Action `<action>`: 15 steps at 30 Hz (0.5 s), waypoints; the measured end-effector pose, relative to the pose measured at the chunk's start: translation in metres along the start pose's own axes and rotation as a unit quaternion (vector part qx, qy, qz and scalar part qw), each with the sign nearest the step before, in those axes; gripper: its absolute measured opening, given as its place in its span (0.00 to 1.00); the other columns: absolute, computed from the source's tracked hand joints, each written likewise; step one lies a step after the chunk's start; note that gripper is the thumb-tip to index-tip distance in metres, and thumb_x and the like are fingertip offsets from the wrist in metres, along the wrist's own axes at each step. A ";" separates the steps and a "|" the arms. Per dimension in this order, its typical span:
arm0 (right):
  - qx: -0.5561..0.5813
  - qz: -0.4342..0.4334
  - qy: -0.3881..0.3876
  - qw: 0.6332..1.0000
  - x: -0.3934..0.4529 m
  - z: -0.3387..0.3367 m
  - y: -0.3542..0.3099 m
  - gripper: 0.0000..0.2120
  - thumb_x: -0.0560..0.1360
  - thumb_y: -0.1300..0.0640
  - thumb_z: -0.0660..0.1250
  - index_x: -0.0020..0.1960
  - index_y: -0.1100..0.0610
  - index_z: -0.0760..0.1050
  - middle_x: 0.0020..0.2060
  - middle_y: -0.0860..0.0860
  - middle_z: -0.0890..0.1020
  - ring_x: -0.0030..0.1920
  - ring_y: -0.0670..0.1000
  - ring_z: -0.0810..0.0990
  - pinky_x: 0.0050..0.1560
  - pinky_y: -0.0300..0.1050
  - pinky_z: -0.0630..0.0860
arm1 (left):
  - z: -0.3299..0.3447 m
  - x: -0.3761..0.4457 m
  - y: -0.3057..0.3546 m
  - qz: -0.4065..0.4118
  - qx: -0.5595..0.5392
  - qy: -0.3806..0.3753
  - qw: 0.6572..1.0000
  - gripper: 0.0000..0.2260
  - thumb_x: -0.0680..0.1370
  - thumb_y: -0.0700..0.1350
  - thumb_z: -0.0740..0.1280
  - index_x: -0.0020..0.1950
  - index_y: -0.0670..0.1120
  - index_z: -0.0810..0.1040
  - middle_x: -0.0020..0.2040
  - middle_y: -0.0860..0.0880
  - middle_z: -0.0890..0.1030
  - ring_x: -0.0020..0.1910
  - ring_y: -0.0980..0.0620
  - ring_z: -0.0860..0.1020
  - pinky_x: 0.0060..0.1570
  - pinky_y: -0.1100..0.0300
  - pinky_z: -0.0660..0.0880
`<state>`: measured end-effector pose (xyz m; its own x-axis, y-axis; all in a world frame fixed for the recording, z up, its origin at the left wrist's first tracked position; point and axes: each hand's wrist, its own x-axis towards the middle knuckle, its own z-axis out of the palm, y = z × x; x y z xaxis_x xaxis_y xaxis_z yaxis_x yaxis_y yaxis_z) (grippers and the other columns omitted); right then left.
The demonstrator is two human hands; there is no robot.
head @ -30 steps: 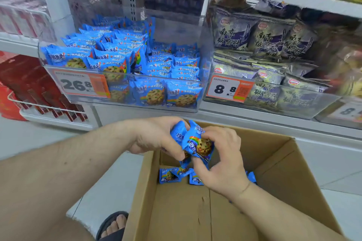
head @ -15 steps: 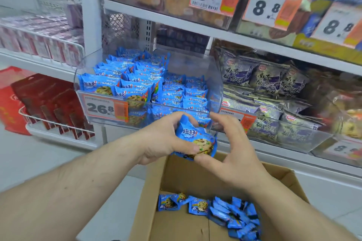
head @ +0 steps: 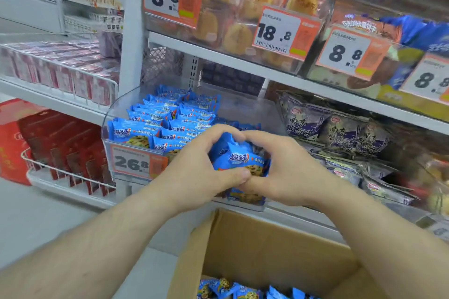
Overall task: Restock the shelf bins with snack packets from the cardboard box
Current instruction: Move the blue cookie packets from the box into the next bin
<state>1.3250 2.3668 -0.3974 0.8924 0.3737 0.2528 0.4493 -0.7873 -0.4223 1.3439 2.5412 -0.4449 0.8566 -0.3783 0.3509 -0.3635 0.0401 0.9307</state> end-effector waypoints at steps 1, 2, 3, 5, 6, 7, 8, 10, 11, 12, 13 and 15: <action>0.010 0.014 0.003 1.000 0.006 0.000 -0.001 0.24 0.67 0.50 0.76 0.61 0.44 0.76 0.48 0.39 0.82 0.47 0.38 0.80 0.49 0.40 0.76 | -0.002 0.003 0.001 0.016 0.041 0.026 0.999 0.21 0.64 0.48 0.77 0.52 0.63 0.75 0.51 0.56 0.80 0.52 0.54 0.80 0.55 0.55 0.78; 0.009 0.032 0.008 0.999 0.012 -0.001 -0.002 0.22 0.66 0.49 0.75 0.59 0.44 0.77 0.47 0.40 0.83 0.46 0.39 0.81 0.49 0.43 0.77 | -0.004 0.006 0.002 0.033 0.099 0.059 0.993 0.22 0.65 0.48 0.77 0.54 0.63 0.74 0.52 0.59 0.78 0.53 0.60 0.78 0.57 0.62 0.74; -0.013 0.054 0.012 0.998 0.018 -0.001 -0.003 0.20 0.66 0.46 0.75 0.57 0.45 0.77 0.45 0.41 0.83 0.45 0.41 0.81 0.49 0.45 0.78 | -0.008 0.009 0.002 0.055 0.170 0.101 0.979 0.22 0.67 0.48 0.77 0.55 0.63 0.73 0.53 0.60 0.75 0.54 0.63 0.75 0.57 0.67 0.71; -0.109 0.108 0.022 0.988 0.035 -0.004 -0.002 0.19 0.64 0.43 0.73 0.53 0.45 0.77 0.43 0.43 0.82 0.44 0.46 0.81 0.47 0.48 0.78 | -0.018 0.017 -0.003 0.103 0.327 0.191 0.920 0.20 0.69 0.51 0.74 0.59 0.56 0.74 0.54 0.57 0.75 0.54 0.58 0.74 0.56 0.62 0.69; -0.156 0.134 0.029 0.978 0.047 -0.005 0.001 0.19 0.64 0.43 0.73 0.52 0.46 0.77 0.43 0.43 0.82 0.46 0.49 0.80 0.47 0.48 0.78 | -0.023 0.022 -0.009 0.104 0.398 0.225 0.883 0.19 0.68 0.53 0.71 0.58 0.53 0.75 0.53 0.54 0.77 0.55 0.52 0.74 0.55 0.55 0.68; -0.196 0.156 0.036 0.967 0.061 -0.005 0.005 0.17 0.64 0.44 0.72 0.51 0.47 0.77 0.43 0.45 0.81 0.47 0.52 0.80 0.46 0.48 0.78 | -0.028 0.026 -0.014 0.089 0.451 0.243 0.854 0.20 0.67 0.55 0.68 0.57 0.52 0.76 0.53 0.53 0.78 0.55 0.49 0.74 0.53 0.52 0.65; -0.235 0.177 0.040 0.955 0.077 -0.006 0.011 0.15 0.64 0.46 0.71 0.49 0.49 0.76 0.44 0.47 0.81 0.48 0.54 0.80 0.44 0.47 0.76 | -0.032 0.029 -0.020 0.072 0.484 0.249 0.836 0.20 0.66 0.56 0.66 0.56 0.53 0.77 0.52 0.52 0.79 0.56 0.48 0.72 0.51 0.52 0.61; -0.303 0.215 0.035 0.928 0.109 -0.005 0.024 0.13 0.66 0.50 0.71 0.48 0.52 0.73 0.45 0.50 0.79 0.50 0.58 0.78 0.43 0.46 0.71 | -0.035 0.033 -0.031 0.045 0.522 0.236 0.819 0.20 0.65 0.59 0.64 0.54 0.54 0.78 0.52 0.53 0.79 0.58 0.50 0.71 0.51 0.53 0.56; -0.321 0.235 0.026 0.917 0.125 -0.003 0.031 0.13 0.67 0.52 0.71 0.49 0.53 0.72 0.46 0.51 0.77 0.50 0.58 0.78 0.44 0.47 0.70 | -0.035 0.035 -0.035 0.030 0.534 0.226 0.814 0.21 0.65 0.60 0.63 0.54 0.54 0.79 0.53 0.53 0.79 0.61 0.49 0.72 0.54 0.51 0.57; -0.326 0.258 0.014 0.909 0.140 -0.001 0.040 0.12 0.69 0.54 0.70 0.49 0.54 0.71 0.45 0.52 0.75 0.50 0.59 0.77 0.45 0.48 0.70 | -0.035 0.036 -0.039 0.017 0.541 0.216 0.813 0.22 0.65 0.61 0.62 0.54 0.54 0.79 0.54 0.54 0.79 0.63 0.49 0.72 0.58 0.48 0.57; -0.324 0.281 0.004 0.903 0.154 0.002 0.050 0.11 0.69 0.56 0.70 0.49 0.54 0.71 0.45 0.52 0.74 0.50 0.59 0.77 0.45 0.48 0.70 | -0.033 0.038 -0.042 0.007 0.546 0.212 0.810 0.22 0.65 0.62 0.62 0.54 0.54 0.79 0.55 0.54 0.79 0.64 0.48 0.72 0.61 0.45 0.57; -0.310 0.315 -0.009 0.897 0.181 0.011 0.075 0.12 0.69 0.59 0.68 0.51 0.55 0.73 0.47 0.54 0.75 0.52 0.60 0.78 0.45 0.49 0.73 | -0.031 0.043 -0.047 -0.001 0.555 0.213 0.804 0.21 0.66 0.62 0.60 0.53 0.54 0.79 0.55 0.54 0.80 0.64 0.48 0.73 0.63 0.43 0.57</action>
<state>1.5207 2.3814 -0.3929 0.9641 -0.2382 0.1171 -0.2491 -0.9643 0.0897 1.4089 2.5519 -0.4708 0.8198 -0.0165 0.5723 -0.2617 -0.8999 0.3488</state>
